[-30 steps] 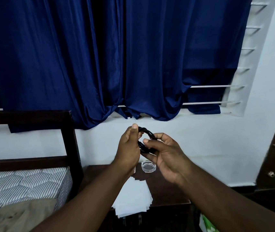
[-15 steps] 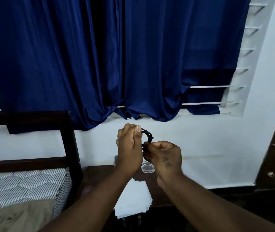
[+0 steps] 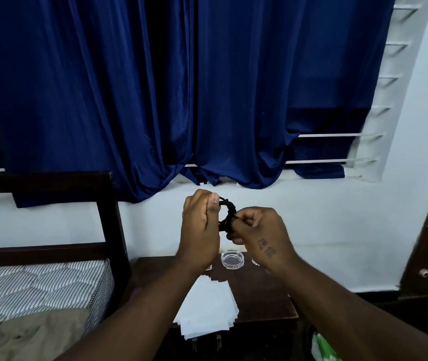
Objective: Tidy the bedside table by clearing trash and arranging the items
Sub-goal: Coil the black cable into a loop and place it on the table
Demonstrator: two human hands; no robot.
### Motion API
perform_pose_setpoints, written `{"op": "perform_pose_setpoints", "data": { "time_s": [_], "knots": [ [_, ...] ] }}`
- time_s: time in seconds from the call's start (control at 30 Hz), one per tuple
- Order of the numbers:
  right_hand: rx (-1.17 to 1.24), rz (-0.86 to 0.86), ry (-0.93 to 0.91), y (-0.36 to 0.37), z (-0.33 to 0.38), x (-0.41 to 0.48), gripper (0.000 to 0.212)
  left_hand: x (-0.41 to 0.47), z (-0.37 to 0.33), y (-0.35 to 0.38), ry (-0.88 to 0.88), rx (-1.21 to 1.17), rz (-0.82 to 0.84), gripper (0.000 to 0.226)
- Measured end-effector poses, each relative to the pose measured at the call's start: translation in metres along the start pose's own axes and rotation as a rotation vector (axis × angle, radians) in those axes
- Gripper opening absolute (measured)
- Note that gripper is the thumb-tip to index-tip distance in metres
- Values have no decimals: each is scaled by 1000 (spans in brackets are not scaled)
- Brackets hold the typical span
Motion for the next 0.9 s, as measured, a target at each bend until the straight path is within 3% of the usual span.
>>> {"op": "perform_pose_setpoints", "data": {
  "time_s": [0.1,0.17,0.37,0.47,0.6,0.67,0.77,0.9],
  "knots": [
    [-287,-25,-176,-7,10,4,14,5,-2,-2,82,57,-9,33],
    [-315,7,-215,-5,13,3,15,8,0,-2,36,-1,-23,35],
    [419,193,169,10,1,-9,16,7,12,1,-663,-598,-223,48],
    [681,175,288,18,-1,-13,24,1,6,8,-823,-845,-163,51],
    [748,181,280,23,3,-13,16,-9,4,11,-923,-907,-82,54],
    [663,167,233,20,3,-11,13,-9,6,8,-904,-854,-78,55],
    [546,144,188,13,2,-7,10,-9,10,-1,-767,-556,-77,53],
    [458,154,202,9,-5,-3,12,4,7,-17,-252,-162,34,28]
  ]
}}
Point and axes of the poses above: each hand's wrist, its own x-axis towards the middle knuckle, its own y-axis out of the palm, z = x × y, the point moved 4 cm from there along x, towards the middle knuckle, and after that the axes turned 7 degrees about -z, right-handed, at the moved point
